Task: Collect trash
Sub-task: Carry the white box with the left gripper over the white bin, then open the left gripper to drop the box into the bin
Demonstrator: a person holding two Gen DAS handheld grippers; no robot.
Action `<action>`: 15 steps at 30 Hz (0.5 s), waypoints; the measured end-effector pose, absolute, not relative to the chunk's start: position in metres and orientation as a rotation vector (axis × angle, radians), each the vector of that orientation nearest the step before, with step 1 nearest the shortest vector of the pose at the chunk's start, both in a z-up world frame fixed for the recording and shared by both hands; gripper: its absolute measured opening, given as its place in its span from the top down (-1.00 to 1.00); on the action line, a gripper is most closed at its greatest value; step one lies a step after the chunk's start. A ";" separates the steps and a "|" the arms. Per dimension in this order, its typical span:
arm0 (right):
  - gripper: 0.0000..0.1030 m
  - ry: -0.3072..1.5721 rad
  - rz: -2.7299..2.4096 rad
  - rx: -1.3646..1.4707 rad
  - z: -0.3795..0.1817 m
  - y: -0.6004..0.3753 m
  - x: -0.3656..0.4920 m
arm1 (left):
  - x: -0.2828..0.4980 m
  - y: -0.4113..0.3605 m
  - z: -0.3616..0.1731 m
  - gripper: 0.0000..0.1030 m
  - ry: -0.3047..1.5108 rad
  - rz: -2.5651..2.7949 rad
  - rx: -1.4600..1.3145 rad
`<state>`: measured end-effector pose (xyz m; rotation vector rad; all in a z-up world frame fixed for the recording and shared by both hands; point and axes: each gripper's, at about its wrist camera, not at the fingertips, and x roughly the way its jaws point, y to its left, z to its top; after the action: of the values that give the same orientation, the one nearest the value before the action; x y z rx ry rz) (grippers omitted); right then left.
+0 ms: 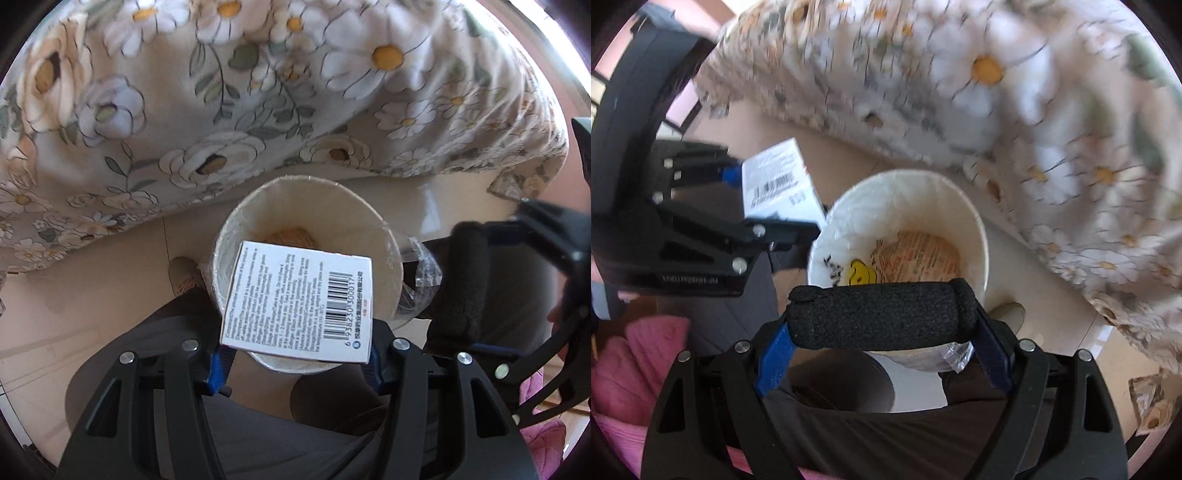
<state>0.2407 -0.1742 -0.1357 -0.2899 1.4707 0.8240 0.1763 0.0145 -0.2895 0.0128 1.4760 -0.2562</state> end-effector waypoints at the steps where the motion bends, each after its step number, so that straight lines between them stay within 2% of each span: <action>1: -0.62 1.476 0.832 -0.313 -0.143 -0.171 0.239 | 0.179 0.015 -0.297 -0.12 1.490 -0.253 0.011; 15: -0.62 1.617 0.859 -0.331 -0.237 -0.146 0.244 | 0.201 0.010 -0.374 -0.13 1.622 -0.212 -0.097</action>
<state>0.2439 -0.1465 -0.2373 -0.3308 1.6169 0.8590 0.2005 0.0103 -0.3738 -0.0971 1.6221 -0.2120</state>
